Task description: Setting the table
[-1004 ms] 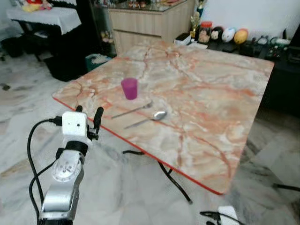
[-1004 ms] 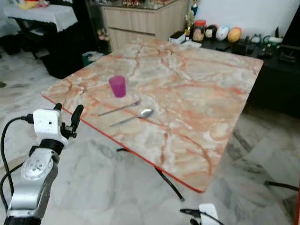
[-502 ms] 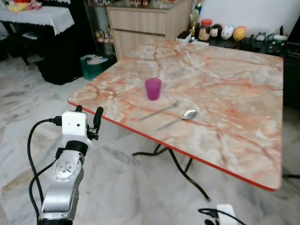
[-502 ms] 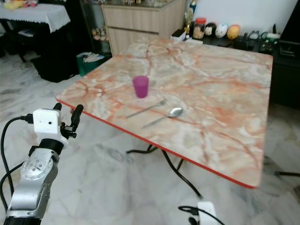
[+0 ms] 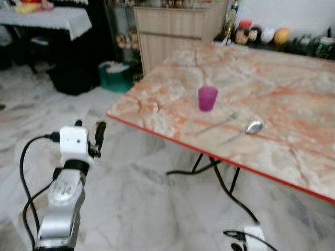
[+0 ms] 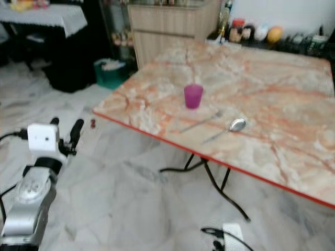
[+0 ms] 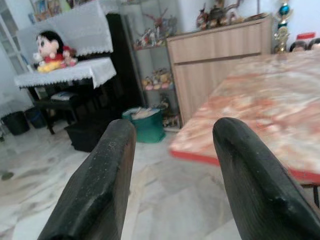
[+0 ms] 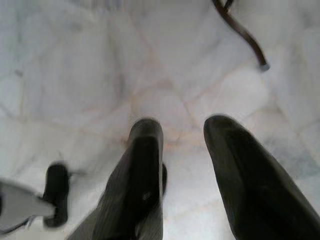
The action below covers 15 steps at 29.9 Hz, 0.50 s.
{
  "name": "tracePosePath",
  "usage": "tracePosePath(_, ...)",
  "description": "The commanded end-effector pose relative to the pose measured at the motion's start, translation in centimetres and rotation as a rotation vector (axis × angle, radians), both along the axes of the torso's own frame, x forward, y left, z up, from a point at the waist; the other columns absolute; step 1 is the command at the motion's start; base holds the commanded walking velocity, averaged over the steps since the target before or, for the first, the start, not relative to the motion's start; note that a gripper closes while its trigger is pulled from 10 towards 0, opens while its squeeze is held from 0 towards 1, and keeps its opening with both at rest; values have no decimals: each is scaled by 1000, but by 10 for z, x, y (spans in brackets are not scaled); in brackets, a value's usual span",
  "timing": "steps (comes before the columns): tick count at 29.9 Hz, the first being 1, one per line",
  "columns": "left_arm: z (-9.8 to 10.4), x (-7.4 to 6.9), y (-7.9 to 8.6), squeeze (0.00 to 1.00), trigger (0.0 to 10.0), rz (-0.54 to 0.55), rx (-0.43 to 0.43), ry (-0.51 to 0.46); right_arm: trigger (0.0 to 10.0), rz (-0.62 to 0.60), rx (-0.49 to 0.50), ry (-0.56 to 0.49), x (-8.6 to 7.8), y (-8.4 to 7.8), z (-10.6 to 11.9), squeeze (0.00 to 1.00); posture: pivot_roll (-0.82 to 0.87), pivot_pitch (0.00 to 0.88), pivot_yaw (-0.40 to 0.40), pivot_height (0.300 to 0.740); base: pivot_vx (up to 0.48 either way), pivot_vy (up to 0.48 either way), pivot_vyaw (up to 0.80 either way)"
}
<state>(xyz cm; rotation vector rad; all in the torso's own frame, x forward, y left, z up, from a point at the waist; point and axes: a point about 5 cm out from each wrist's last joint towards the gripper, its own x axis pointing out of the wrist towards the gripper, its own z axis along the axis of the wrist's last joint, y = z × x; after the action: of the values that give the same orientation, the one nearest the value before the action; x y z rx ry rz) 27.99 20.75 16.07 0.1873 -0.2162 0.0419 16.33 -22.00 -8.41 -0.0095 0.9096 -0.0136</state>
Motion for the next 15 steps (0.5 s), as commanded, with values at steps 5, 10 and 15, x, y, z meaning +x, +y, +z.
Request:
tracePosePath(5,-9,0,3,0,10000,-1,9,40,10000,2,10,9,-2,7,-2,0,-1,0,37,740,0,393,-731)
tracePosePath(10,-23,-5,9,0,10000,6,15,88,10000,-3,2,6,-2,8,-3,0,6,0,44,740,0,0,-705)
tracePosePath(15,-38,-10,16,0,10000,18,11,144,10000,4,-3,-2,6,19,-2,0,8,0,47,740,0,0,-696)
